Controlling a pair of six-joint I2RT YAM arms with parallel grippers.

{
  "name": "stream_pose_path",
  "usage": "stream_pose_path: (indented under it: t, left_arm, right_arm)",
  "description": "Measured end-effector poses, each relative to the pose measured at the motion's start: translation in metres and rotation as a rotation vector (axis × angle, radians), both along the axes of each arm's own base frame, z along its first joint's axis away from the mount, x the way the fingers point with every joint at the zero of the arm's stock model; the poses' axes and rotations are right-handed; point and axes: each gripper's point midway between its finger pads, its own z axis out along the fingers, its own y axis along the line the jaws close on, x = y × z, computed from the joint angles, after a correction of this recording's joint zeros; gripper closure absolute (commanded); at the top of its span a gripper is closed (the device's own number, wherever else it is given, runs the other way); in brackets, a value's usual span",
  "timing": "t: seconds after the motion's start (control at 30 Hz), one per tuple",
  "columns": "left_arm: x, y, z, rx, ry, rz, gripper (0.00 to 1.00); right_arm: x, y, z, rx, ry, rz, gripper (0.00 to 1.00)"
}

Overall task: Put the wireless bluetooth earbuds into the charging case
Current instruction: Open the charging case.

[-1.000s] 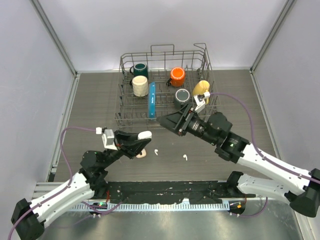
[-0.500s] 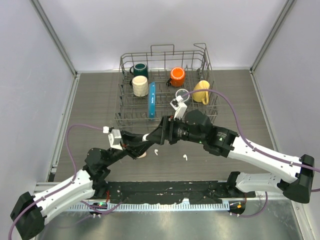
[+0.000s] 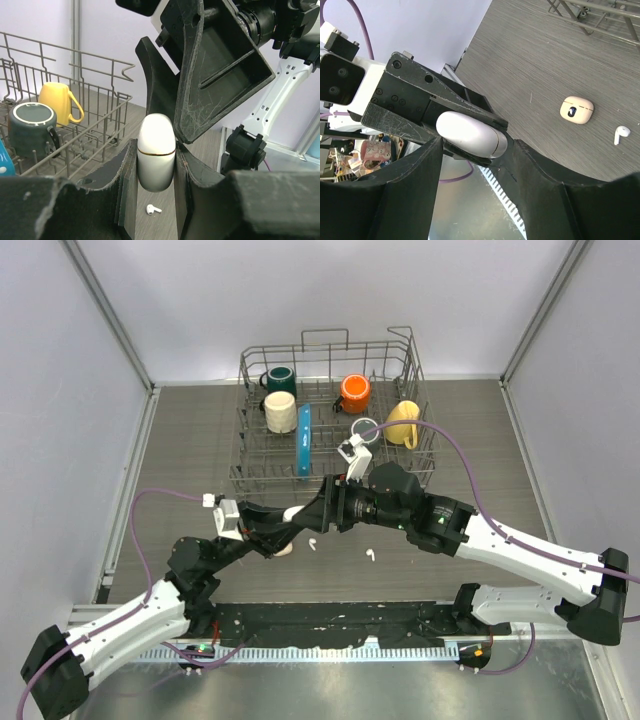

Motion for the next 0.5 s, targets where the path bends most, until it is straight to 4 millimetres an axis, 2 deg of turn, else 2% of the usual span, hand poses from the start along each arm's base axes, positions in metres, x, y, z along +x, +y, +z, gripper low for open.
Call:
stream_pose_path:
  t: [0.5]
  left_arm:
    - [-0.0042,0.0015,0.0046,-0.012,-0.012,-0.012,1.00]
  right_arm:
    - [0.0000,-0.0056,0.0065,0.026,-0.004,-0.028,0.44]
